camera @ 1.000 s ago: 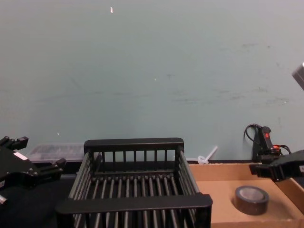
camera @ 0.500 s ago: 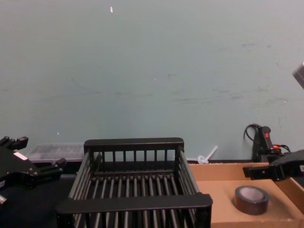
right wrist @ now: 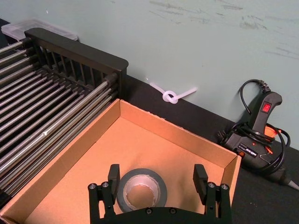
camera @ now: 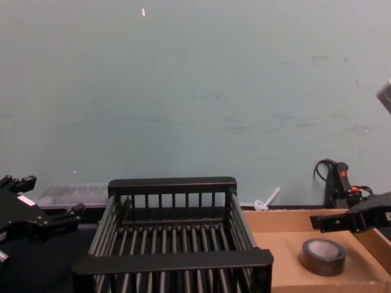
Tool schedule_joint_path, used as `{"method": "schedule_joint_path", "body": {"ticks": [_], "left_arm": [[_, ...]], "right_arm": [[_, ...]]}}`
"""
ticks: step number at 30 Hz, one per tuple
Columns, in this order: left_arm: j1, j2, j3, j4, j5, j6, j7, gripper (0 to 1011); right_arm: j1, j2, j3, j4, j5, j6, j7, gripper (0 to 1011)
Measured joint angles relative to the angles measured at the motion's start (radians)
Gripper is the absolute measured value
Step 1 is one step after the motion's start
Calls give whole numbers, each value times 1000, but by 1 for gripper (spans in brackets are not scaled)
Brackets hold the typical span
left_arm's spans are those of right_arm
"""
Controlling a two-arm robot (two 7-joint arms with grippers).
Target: Pick up the white tape and place it into the black box , Pick up the silver tape and place it into the brown box.
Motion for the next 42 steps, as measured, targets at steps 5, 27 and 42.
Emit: {"method": "schedule_joint_path", "body": {"ticks": [5,27,42], "left_arm": [[0,0,0,0,0,0,0,1001],[0,0,0,0,0,0,0,1001],[0,0,0,0,0,0,0,1001]], "right_arm": [[0,0,0,0,0,0,0,1003],[-139,83,48,-186,26,-55,61,1002],[-318,214,54,-354,88,-161,150,1002]]}}
